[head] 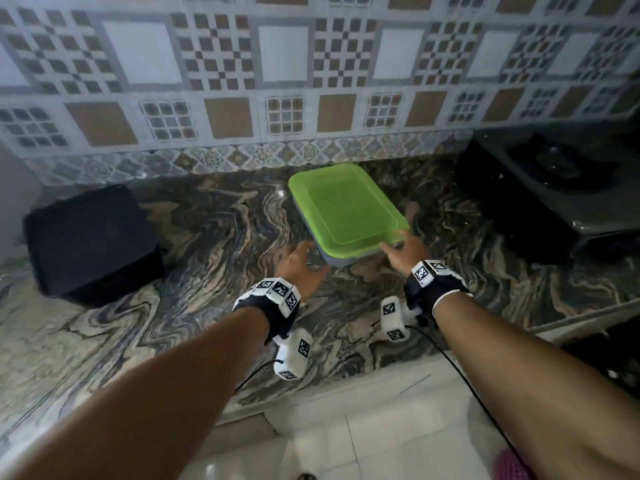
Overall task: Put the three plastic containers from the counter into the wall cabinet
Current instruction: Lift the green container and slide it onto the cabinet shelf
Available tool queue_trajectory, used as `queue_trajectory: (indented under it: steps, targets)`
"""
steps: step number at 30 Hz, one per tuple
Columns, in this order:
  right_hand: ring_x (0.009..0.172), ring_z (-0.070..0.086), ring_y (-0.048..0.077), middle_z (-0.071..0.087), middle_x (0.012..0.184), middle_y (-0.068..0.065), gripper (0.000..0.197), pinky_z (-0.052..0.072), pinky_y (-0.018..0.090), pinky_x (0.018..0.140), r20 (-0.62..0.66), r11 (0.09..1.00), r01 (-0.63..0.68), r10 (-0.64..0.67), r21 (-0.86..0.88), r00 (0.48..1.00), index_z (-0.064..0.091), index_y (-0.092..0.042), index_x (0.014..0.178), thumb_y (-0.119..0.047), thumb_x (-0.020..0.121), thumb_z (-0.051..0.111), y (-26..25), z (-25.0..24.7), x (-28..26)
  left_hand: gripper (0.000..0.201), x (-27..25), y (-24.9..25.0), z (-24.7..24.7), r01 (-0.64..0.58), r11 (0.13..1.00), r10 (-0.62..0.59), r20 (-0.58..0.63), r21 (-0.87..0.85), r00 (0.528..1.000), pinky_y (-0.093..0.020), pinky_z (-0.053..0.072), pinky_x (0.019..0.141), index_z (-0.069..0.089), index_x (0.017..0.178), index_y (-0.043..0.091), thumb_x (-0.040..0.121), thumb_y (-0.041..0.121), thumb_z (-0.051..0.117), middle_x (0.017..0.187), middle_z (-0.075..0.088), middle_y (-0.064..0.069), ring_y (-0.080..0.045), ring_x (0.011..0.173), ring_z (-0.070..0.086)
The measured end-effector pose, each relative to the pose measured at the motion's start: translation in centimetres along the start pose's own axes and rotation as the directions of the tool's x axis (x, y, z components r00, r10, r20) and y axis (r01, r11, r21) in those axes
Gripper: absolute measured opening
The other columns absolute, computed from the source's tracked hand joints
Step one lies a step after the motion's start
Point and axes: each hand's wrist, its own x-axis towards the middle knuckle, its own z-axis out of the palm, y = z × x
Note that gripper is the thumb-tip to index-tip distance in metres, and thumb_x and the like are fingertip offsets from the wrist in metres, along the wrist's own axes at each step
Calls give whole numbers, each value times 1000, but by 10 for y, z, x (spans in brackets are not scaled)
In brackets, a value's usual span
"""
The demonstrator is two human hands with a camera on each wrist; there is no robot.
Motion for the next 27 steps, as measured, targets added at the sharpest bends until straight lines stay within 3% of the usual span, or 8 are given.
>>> queue_trajectory:
  steps: [3, 7, 9, 13, 19, 23, 27]
  targets:
    - [138, 47, 41, 50, 148, 23, 62, 40, 42, 113, 46, 999, -34, 36, -30, 998, 51, -7, 144, -36, 92, 69, 6, 6, 53, 77, 47, 14, 28, 63, 998, -63, 30, -18, 998, -39, 40, 108, 27, 159, 28, 92, 42, 63, 157, 34, -16, -35, 138, 46]
    - [135, 52, 39, 53, 148, 18, 87, 45, 49, 111, 44, 995, -23, 28, -99, 999, 55, -21, 139, -69, 67, 59, 22, 22, 112, 85, 82, 24, 51, 110, 991, -109, 27, -79, 994, -42, 40, 109, 17, 162, 29, 92, 37, 64, 159, 23, -17, -42, 137, 46]
    - [139, 49, 37, 51, 151, 16, 86, 43, 48, 113, 74, 996, -31, 38, -86, 997, 49, -23, 145, -68, 73, 64, 23, 24, 125, 87, 93, 24, 58, 133, 987, -130, 37, -92, 991, -44, 42, 111, 15, 162, 30, 91, 37, 64, 161, 19, -18, -44, 137, 45]
    - [145, 42, 37, 36, 161, 15, 86, 36, 42, 117, 101, 998, -66, 66, -5, 993, 29, -22, 159, -51, 89, 70, 17, 23, 121, 91, 103, 20, 62, 130, 988, -129, 15, -79, 991, -47, 43, 111, 14, 161, 33, 89, 40, 68, 161, 20, -18, -45, 135, 47]
    - [131, 55, 38, 50, 148, 14, 94, 48, 42, 107, 80, 998, -15, 9, 67, 997, 32, -33, 151, -66, 75, 75, 26, 38, 66, 92, 85, -4, 46, 129, 989, -129, -4, -71, 992, -45, 37, 116, 16, 160, 40, 86, 52, 70, 163, 19, -15, -43, 141, 42]
    - [138, 48, 39, 38, 157, 15, 98, 44, 47, 111, 115, 993, 35, -48, 114, 992, 25, -44, 153, -70, 72, 74, 38, 49, 29, 93, 62, -41, 30, 56, 995, -58, -27, -78, 998, -47, 38, 115, 23, 156, 46, 78, 60, 72, 162, 28, -14, -39, 144, 40]
    - [150, 35, 32, 26, 168, 6, 105, 36, 46, 119, 122, 979, 85, -108, 185, 987, 15, -43, 160, -65, 77, 74, 40, 63, 14, 105, 46, -53, 27, 16, 999, -15, 25, -51, 1000, -49, 38, 116, 15, 157, 50, 70, 70, 71, 162, 32, -11, -36, 146, 36]
